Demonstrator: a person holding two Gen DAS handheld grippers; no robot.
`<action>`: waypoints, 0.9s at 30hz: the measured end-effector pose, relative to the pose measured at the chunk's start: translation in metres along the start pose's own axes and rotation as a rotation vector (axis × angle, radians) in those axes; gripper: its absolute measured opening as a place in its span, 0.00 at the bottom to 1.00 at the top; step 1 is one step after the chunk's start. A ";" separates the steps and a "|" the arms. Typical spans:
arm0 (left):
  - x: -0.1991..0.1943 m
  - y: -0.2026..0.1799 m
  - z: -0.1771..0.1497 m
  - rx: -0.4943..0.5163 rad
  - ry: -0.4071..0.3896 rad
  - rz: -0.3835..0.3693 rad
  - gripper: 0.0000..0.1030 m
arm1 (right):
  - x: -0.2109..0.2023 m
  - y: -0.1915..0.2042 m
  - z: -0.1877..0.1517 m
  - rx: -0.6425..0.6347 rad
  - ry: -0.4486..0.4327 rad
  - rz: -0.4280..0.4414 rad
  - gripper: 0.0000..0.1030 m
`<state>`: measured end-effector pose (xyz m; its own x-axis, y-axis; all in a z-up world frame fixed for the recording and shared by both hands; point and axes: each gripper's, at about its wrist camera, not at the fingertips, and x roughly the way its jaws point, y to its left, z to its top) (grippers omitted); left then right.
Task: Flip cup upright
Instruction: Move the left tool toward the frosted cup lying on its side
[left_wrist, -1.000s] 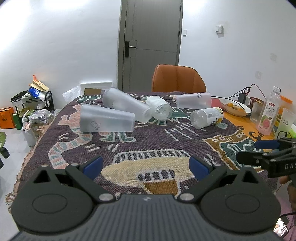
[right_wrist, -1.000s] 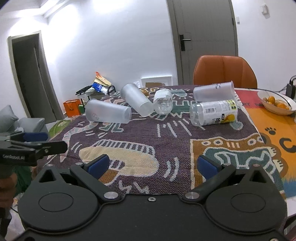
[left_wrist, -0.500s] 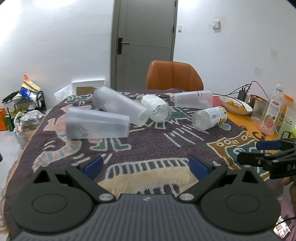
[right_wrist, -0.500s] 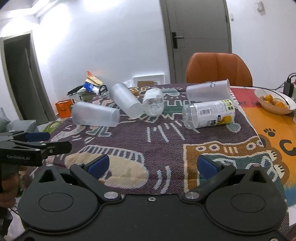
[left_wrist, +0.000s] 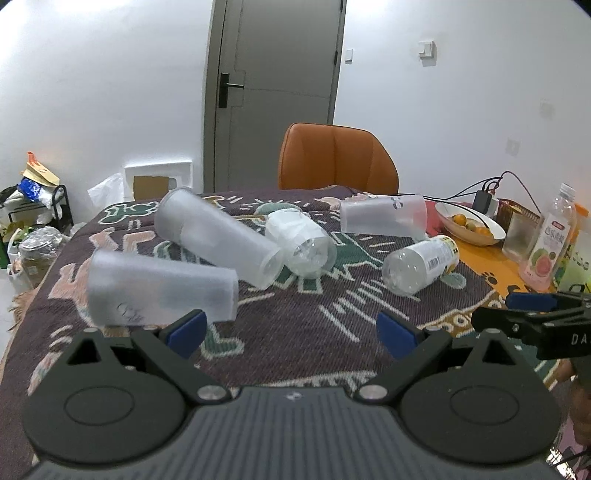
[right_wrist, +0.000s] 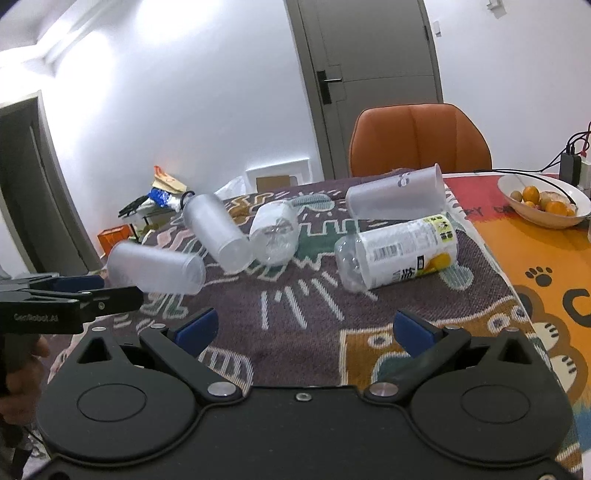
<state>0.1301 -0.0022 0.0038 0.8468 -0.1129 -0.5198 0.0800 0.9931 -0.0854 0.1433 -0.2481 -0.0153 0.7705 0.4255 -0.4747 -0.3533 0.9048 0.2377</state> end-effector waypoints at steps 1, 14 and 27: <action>0.004 0.000 0.003 -0.001 0.005 -0.005 0.94 | 0.002 -0.002 0.001 0.010 0.003 -0.002 1.00; 0.061 -0.004 0.051 -0.002 0.063 -0.056 0.94 | 0.027 -0.029 0.028 0.065 0.032 -0.021 0.99; 0.126 -0.011 0.088 0.008 0.116 -0.081 0.90 | 0.045 -0.062 0.048 0.120 0.033 -0.061 0.99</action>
<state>0.2823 -0.0249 0.0137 0.7712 -0.1950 -0.6060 0.1504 0.9808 -0.1242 0.2257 -0.2861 -0.0111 0.7702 0.3718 -0.5181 -0.2387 0.9215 0.3064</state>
